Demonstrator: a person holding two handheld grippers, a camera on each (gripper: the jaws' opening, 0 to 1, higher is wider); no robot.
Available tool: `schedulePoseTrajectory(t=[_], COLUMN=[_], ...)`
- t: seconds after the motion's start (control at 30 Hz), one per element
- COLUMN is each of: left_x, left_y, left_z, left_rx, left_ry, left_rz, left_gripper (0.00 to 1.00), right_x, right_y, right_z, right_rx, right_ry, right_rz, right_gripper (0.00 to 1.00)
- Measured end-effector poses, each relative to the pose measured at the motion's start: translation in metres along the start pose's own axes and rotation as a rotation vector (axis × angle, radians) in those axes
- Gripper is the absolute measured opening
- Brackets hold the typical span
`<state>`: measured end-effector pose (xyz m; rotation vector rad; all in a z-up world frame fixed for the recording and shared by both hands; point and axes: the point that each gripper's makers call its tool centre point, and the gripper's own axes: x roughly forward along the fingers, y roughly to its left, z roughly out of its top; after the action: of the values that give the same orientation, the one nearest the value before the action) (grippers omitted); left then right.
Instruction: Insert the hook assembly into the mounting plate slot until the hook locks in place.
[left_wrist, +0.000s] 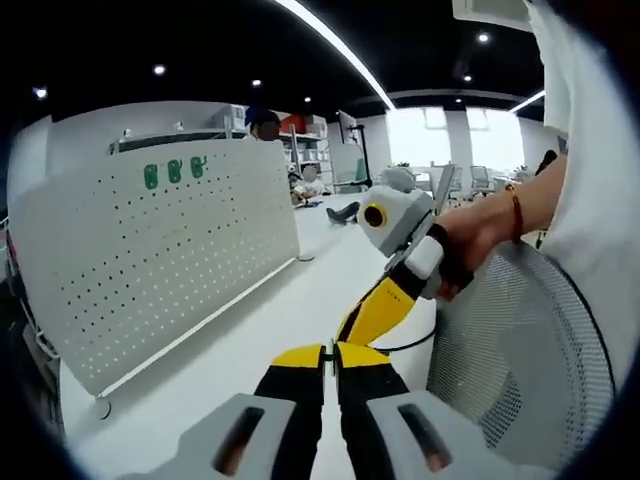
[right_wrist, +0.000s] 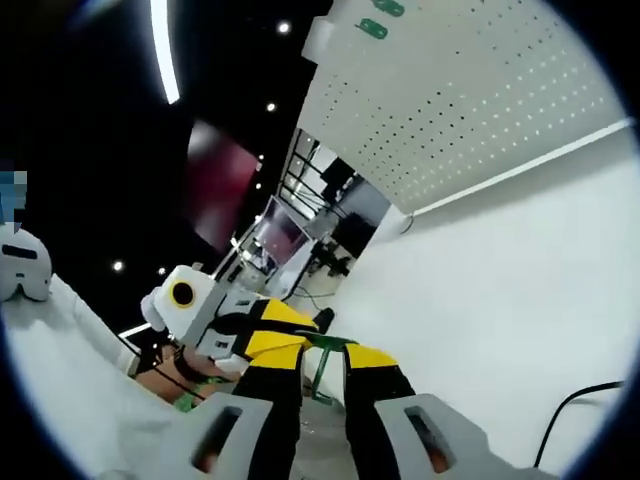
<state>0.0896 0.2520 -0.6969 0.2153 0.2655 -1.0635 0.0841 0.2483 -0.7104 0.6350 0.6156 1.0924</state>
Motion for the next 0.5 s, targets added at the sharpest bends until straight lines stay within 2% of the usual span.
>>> schedulePoseTrajectory(t=[0.03,0.07,0.1,0.17,0.23,0.3,0.37,0.4,0.5], left_x=[0.0,-0.001,-0.001,0.0,0.0,0.0,0.0,-0.001,-0.002], left_y=[0.002,0.002,0.004,0.005,0.008,0.011,0.014,0.016,0.021], left_z=[0.001,0.001,-0.001,-0.002,-0.004,-0.005,-0.006,-0.006,-0.007], left_rx=[-0.005,-0.008,-0.026,-0.04,-0.078,-0.118,-0.161,-0.176,-0.21], left_ry=[-0.005,-0.006,0.001,0.01,0.019,0.024,0.027,0.029,0.026], left_rz=[0.009,0.012,0.024,0.032,0.045,0.058,0.077,0.086,0.105], left_gripper=[0.04,0.04,0.04,0.04,0.04,0.04,0.04,0.04,0.04], right_x=[0.001,0.001,0.002,0.003,0.005,0.007,0.006,0.006,0.008], right_y=[0.001,0.001,0.002,0.0,0.004,0.006,0.004,0.004,0.004], right_z=[0.002,0.002,-0.002,0.006,0.003,0.004,0.006,0.005,-0.001], right_rx=[-0.058,-0.069,-0.151,-0.284,-0.315,-0.342,-0.37,-0.416,-0.473], right_ry=[-0.005,-0.003,0.034,0.01,0.033,0.028,0.024,0.033,0.069], right_rz=[-0.003,-0.008,-0.041,-0.085,-0.088,-0.081,-0.102,-0.109,-0.118], right_gripper=[0.16,0.18,0.19,0.2,0.22,0.23,0.21,0.2,0.18])
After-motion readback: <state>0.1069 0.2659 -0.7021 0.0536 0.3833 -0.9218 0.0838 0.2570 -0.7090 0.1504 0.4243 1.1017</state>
